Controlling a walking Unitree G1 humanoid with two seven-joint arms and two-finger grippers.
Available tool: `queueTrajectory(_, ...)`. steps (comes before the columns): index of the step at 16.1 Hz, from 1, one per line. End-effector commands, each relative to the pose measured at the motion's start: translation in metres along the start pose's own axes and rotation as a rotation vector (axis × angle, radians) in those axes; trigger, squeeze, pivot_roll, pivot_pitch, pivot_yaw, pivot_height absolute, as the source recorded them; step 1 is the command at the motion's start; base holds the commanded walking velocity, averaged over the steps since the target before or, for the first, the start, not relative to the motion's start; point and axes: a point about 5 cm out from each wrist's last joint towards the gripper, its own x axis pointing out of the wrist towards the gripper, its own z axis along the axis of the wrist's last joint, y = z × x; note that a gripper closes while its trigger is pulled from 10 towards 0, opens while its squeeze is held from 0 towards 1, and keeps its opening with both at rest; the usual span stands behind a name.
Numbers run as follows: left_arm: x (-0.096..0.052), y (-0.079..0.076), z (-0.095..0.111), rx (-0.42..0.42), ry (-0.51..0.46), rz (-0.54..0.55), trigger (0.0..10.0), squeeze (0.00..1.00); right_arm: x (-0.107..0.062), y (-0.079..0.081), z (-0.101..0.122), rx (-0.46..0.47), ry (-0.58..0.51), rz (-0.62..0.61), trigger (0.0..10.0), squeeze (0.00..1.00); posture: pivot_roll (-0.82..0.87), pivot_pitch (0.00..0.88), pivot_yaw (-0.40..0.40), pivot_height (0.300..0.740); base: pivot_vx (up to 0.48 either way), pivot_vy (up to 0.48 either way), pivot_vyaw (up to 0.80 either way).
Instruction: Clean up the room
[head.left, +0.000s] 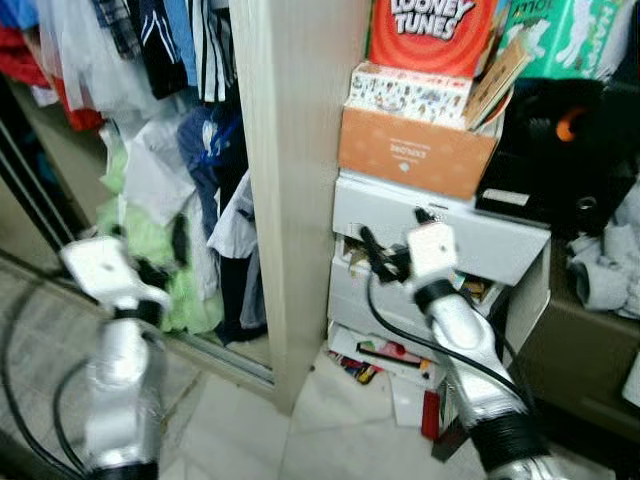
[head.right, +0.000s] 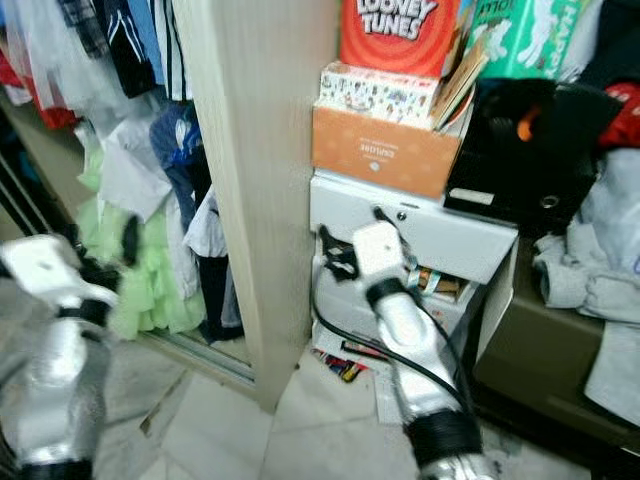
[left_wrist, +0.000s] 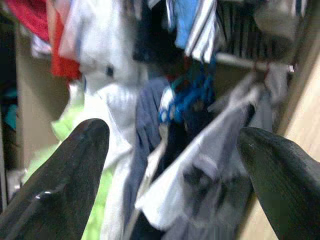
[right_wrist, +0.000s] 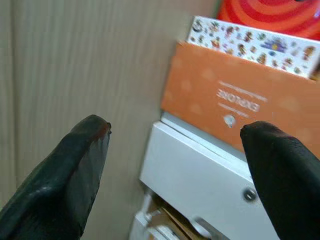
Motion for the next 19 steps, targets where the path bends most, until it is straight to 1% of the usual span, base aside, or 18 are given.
queueTrajectory(1,-0.006,0.001,-0.007,0.039,0.051,-0.003,10.0,0.00,-0.002,0.003,0.004,0.014,-0.016,-0.003,10.0,0.00,0.01,0.000,-0.020,0.740,0.000,0.000,0.60)
queueTrajectory(2,-0.006,0.001,-0.007,0.039,0.051,-0.003,10.0,0.00,-0.002,0.003,0.004,0.014,-0.016,-0.003,10.0,0.00,0.01,0.000,-0.020,0.740,0.000,0.000,0.60)
queueTrajectory(3,-0.013,0.006,-0.015,0.069,0.087,0.011,10.0,0.00,-0.006,0.010,-0.002,0.036,0.010,-0.010,10.0,0.00,0.01,0.000,-0.032,0.740,0.000,0.000,0.80)
queueTrajectory(4,-0.017,0.011,-0.020,0.089,0.102,0.035,10.0,0.00,-0.008,0.014,-0.005,0.052,0.028,-0.015,10.0,0.00,0.01,0.000,-0.038,0.740,0.000,0.000,0.80)
queueTrajectory(6,-0.021,0.017,-0.022,0.105,0.109,0.096,10.0,0.00,-0.015,0.014,-0.009,0.048,0.047,-0.004,10.0,0.00,0.02,0.000,-0.038,0.740,0.000,0.000,0.80)
queueTrajectory(8,-0.025,0.016,-0.024,0.106,0.122,0.094,10.0,0.00,-0.020,0.013,-0.013,0.048,0.066,-0.012,10.0,0.00,0.02,0.000,-0.035,0.740,0.000,0.000,0.80)
queueTrajectory(9,-0.030,0.013,-0.026,0.110,0.137,0.080,10.0,0.00,-0.024,0.013,-0.014,0.060,0.079,-0.022,10.0,0.00,0.01,0.017,-0.031,0.740,0.000,0.000,0.77)
queueTrajectory(11,-0.035,0.009,-0.028,0.114,0.152,0.068,10.0,0.00,-0.030,0.019,-0.014,0.067,0.083,-0.002,10.0,0.00,0.01,0.033,-0.032,0.740,0.000,0.000,0.72)
queueTrajectory(15,-0.034,0.007,-0.030,0.115,0.159,0.071,10.0,0.00,-0.034,0.016,-0.014,0.063,0.098,0.000,10.0,0.00,0.00,0.044,-0.037,0.740,0.000,0.000,0.72)
queueTrajectory(19,-0.035,0.000,-0.031,0.110,0.171,0.060,10.0,0.00,-0.036,0.015,-0.012,0.059,0.108,0.000,10.0,0.00,0.00,0.054,-0.035,0.740,0.000,0.000,0.72)
